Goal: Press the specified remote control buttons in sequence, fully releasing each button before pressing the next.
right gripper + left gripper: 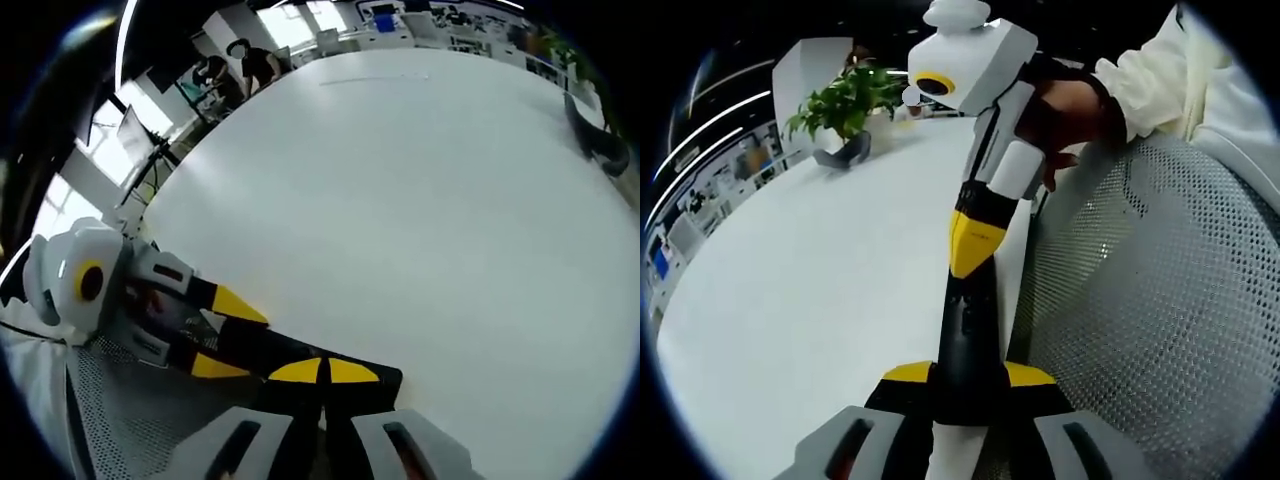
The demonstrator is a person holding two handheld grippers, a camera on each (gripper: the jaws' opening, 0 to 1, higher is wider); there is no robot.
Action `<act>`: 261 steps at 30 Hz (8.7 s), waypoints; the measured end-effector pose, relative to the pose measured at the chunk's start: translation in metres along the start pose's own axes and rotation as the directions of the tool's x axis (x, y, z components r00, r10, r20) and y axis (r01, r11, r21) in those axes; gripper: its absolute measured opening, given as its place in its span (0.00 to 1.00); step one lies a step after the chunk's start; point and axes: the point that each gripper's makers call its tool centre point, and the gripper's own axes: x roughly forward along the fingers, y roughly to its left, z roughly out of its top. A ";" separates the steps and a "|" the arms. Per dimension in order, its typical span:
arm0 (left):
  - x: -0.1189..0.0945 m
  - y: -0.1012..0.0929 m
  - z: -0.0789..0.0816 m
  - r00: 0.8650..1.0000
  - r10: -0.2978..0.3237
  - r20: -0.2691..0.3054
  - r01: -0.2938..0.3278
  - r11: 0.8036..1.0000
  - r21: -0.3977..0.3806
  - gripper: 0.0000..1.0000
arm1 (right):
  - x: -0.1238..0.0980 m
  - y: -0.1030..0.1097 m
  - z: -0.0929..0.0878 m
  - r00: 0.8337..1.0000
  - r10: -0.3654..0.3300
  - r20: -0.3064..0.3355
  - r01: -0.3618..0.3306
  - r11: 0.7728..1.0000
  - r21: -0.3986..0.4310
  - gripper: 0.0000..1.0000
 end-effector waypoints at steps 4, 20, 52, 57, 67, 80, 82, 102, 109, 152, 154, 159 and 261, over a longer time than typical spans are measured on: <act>0.000 0.000 0.000 1.000 0.000 0.001 0.000 1.000 0.000 0.24 | 0.000 0.000 0.000 1.000 -0.001 0.002 0.001 1.000 0.003 0.00; 0.000 0.000 0.000 1.000 0.001 0.001 -0.001 1.000 -0.002 0.24 | 0.001 0.000 0.000 1.000 -0.002 0.012 0.002 1.000 -0.026 0.00; 0.000 -0.001 0.000 1.000 0.002 0.001 -0.002 1.000 0.005 0.24 | -0.001 0.007 0.004 0.998 0.058 0.038 -0.060 0.997 0.048 0.00; 0.000 -0.001 0.000 1.000 0.002 0.001 -0.002 1.000 0.007 0.24 | 0.001 0.004 0.003 0.998 0.052 0.025 -0.052 0.998 0.031 0.00; 0.000 -0.001 0.000 1.000 0.000 0.000 0.000 1.000 0.006 0.24 | 0.002 0.002 0.001 0.998 0.058 0.029 -0.061 0.994 0.085 0.00; 0.000 0.000 0.000 1.000 -0.002 0.001 0.002 1.000 0.007 0.24 | 0.002 0.002 0.002 0.997 0.065 0.045 -0.069 0.992 0.104 0.00; 0.000 0.000 0.000 1.000 -0.001 0.001 0.001 1.000 0.006 0.24 | 0.002 0.002 0.002 0.997 0.062 0.046 -0.067 0.990 0.127 0.00; 0.000 -0.001 0.000 1.000 0.003 0.002 -0.003 1.000 0.002 0.24 | 0.001 -0.003 0.003 0.999 0.024 0.040 -0.027 0.997 0.074 0.00; 0.000 -0.001 0.000 1.000 0.000 0.003 0.000 1.000 0.004 0.24 | 0.003 -0.001 0.002 0.999 -0.004 0.035 0.004 1.000 0.001 0.00; 0.000 -0.001 0.001 1.000 0.002 0.007 -0.002 1.000 0.000 0.24 | -0.002 0.013 -0.006 0.996 0.073 -0.045 -0.069 0.994 0.087 0.00; 0.000 -0.001 0.001 1.000 0.002 0.007 -0.002 1.000 0.000 0.24 | -0.002 0.013 -0.007 0.996 0.072 -0.050 -0.068 0.994 0.085 0.00; 0.000 -0.001 0.000 1.000 0.002 0.008 -0.002 1.000 0.000 0.24 | 0.000 0.012 -0.009 0.996 0.063 -0.057 -0.059 0.996 0.069 0.00; 0.001 -0.001 0.001 1.000 -0.008 -0.002 0.008 1.000 0.008 0.24 | -0.007 0.000 -0.012 0.997 0.011 -0.082 0.000 0.992 0.124 0.00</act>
